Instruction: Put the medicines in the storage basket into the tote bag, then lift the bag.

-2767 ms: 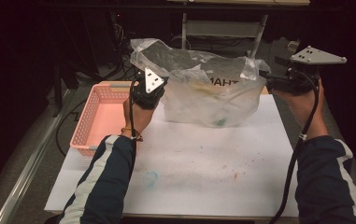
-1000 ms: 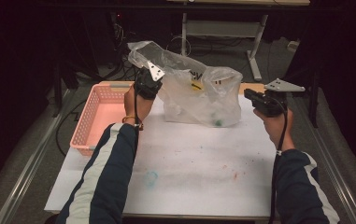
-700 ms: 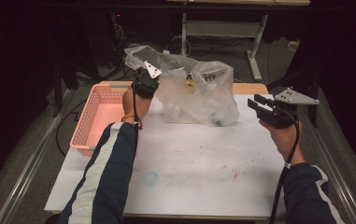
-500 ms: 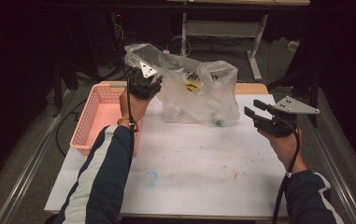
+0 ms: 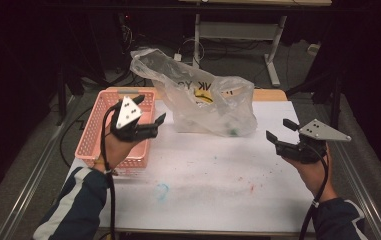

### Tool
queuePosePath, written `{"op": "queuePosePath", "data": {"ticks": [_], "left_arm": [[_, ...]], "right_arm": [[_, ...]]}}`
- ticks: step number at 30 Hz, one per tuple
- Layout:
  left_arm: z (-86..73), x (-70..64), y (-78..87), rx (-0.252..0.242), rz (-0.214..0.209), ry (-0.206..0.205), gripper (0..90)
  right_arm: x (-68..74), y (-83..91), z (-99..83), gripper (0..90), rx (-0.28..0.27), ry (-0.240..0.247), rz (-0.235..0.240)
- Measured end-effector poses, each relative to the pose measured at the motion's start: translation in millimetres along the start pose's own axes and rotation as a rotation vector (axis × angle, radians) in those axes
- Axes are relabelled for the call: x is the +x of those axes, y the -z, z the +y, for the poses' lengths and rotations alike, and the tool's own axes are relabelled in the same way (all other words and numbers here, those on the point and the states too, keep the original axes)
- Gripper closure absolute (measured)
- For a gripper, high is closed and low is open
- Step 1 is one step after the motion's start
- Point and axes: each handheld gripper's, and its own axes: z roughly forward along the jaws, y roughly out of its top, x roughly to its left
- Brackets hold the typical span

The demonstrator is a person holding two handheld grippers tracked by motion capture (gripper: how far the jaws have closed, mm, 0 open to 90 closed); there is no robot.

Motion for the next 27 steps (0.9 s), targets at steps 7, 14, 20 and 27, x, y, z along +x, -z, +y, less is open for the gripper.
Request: {"op": "queuePosePath", "data": {"ticks": [7, 14, 20, 27], "left_arm": [[-50.5, -26.1, 42.0, 0.064, -0.026, -0.048, 16.6], [-99.1, -40.5, 66.9, 0.134, -0.056, -0.038, 16.7], [-110.2, -34.0, 73.2, 0.141, -0.035, -0.012, 16.7], [-110.8, -37.5, 69.1, 0.150, -0.041, -0.031, 16.7]], "right_arm": [[10.5, 12.6, -20.8, 21.6, 0.001, 0.028, -0.022], [20.0, 21.8, -38.7, 22.3, -0.001, 0.028, -0.018], [27.8, 21.6, -48.5, 22.0, 0.025, 0.038, 0.005], [35.3, 24.1, -62.5, 21.4, 0.045, 0.027, 0.023]]}}
